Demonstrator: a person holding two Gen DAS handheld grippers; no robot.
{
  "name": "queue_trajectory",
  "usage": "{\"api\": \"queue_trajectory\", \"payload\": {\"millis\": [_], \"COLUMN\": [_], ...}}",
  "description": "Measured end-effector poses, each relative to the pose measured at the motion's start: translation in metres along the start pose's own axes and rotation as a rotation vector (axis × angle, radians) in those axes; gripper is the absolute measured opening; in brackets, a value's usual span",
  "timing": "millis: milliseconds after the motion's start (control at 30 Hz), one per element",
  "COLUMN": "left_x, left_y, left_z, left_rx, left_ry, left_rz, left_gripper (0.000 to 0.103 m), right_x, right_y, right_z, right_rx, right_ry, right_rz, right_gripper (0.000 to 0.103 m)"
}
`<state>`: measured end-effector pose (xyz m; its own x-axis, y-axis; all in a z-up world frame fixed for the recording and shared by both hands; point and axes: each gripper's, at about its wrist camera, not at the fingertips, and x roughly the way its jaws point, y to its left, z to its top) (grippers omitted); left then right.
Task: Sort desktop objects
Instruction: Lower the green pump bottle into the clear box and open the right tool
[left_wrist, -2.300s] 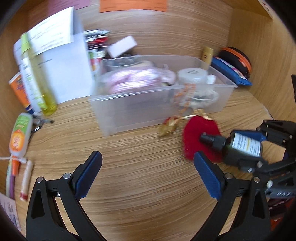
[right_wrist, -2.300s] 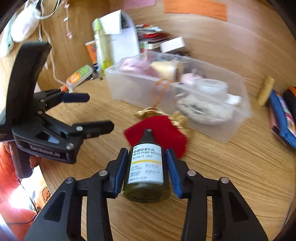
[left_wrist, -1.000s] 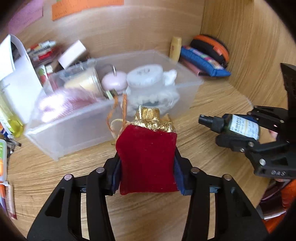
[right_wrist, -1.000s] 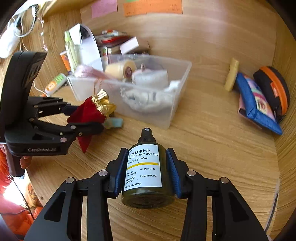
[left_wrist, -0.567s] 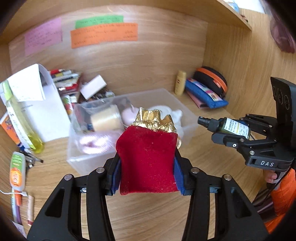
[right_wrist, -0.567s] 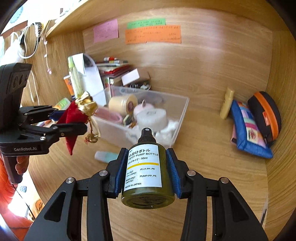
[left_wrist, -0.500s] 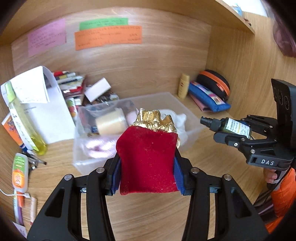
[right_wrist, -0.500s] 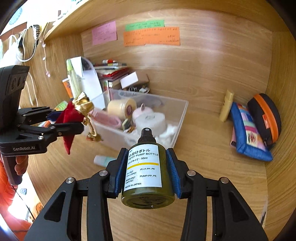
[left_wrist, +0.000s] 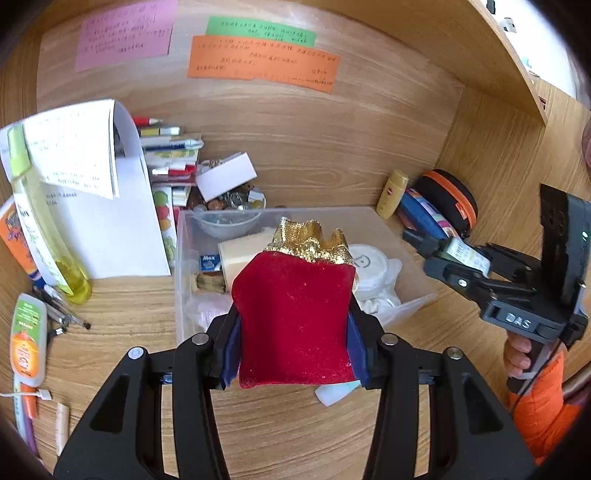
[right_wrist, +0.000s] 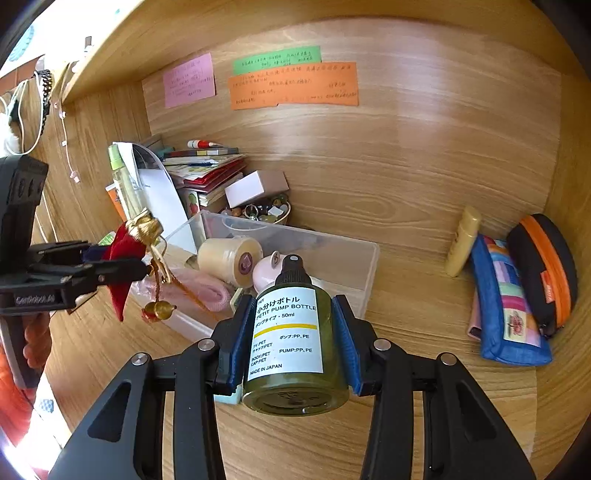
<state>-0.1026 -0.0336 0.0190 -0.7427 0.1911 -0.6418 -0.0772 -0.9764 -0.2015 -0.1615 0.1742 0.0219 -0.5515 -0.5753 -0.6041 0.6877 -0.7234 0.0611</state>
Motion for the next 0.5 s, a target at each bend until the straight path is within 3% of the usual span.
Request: {"api": "queue_trajectory", "payload": {"millis": [500], "left_x": [-0.011], "left_y": [0.003], "left_z": [-0.035], "left_rx": [0.099], "left_ry": [0.066], "left_rz": [-0.012], "left_gripper": [0.047], "right_x": [0.061], "right_y": [0.024], "right_z": [0.018], "right_rx": [-0.036], "right_ry": [0.091], "right_rz": [0.018], "right_gripper": [0.038]}}
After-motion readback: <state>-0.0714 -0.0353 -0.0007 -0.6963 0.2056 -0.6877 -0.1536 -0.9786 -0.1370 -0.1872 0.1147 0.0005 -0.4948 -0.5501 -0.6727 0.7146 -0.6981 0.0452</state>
